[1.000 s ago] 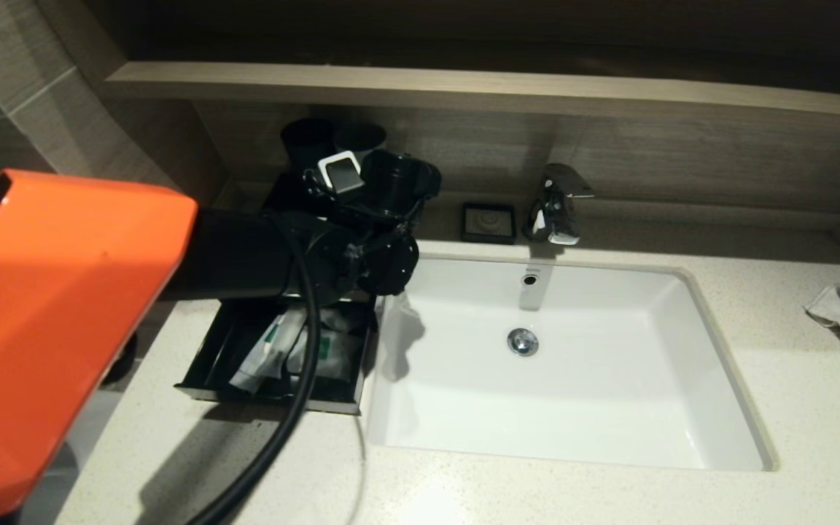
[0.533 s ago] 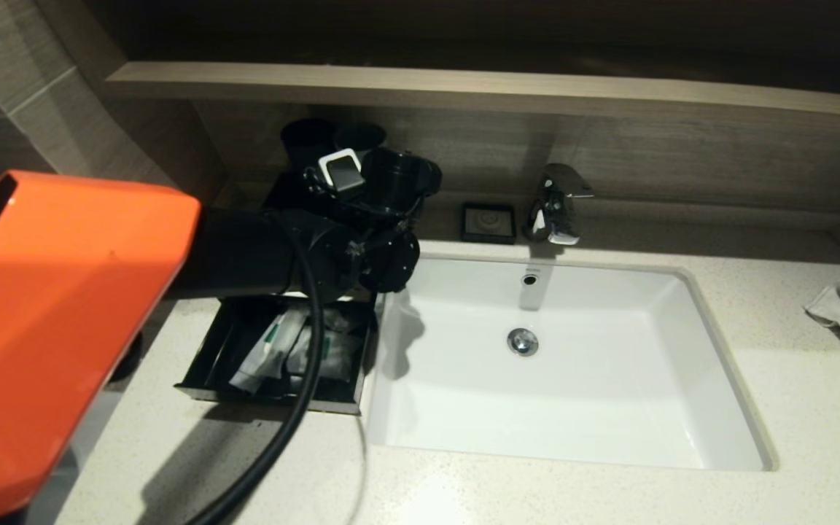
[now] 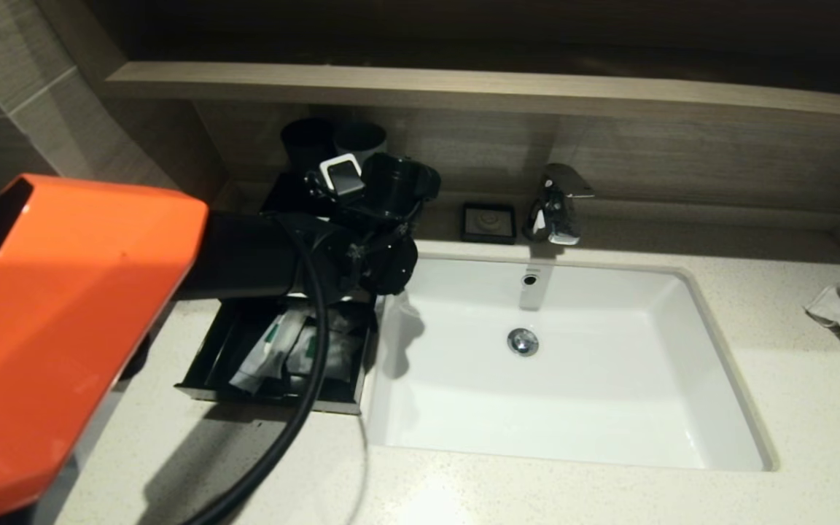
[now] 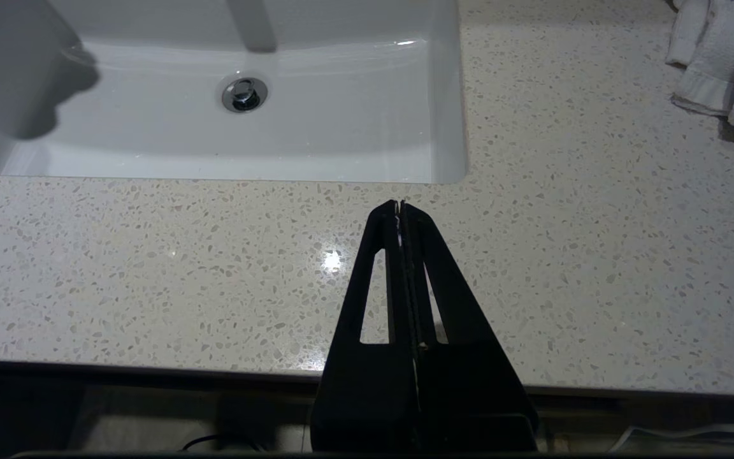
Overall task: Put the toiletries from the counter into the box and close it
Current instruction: Pick up the bathroom toiletry
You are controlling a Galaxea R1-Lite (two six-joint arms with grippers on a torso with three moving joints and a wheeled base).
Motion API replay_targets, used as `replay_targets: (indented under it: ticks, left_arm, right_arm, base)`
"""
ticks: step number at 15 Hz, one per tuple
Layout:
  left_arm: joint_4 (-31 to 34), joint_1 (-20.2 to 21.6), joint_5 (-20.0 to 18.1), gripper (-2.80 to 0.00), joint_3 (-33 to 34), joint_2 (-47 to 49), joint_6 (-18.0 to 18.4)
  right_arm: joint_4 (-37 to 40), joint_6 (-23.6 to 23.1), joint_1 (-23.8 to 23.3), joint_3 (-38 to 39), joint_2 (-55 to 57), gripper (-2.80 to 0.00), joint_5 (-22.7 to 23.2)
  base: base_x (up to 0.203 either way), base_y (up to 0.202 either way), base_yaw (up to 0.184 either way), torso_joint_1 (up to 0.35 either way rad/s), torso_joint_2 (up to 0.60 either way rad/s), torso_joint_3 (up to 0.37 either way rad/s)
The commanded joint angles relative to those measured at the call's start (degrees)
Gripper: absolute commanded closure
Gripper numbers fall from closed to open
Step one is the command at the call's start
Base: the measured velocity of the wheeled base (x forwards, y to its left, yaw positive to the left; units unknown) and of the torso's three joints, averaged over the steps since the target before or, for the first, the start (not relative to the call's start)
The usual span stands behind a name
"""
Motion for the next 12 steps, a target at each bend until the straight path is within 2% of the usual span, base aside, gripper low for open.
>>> replay_targets:
  ticks: [1,12]
  left_arm:
    - [0.0,0.0,0.3,-2.80,0.0,0.2,-0.2]
    - [0.0,0.1,0.3,-2.80,-0.1,0.2,-0.2]
  right_arm:
    - [0.0,0.0,0.0,0.0,0.1,0.00,0.0]
    - [0.0,0.0,0.0,0.0,0.1,0.00,0.0]
  base:
    - [0.000,0.000,0.000,0.000,0.00,0.000]
    - [0.000,0.000,0.000,0.000,0.00,0.000]
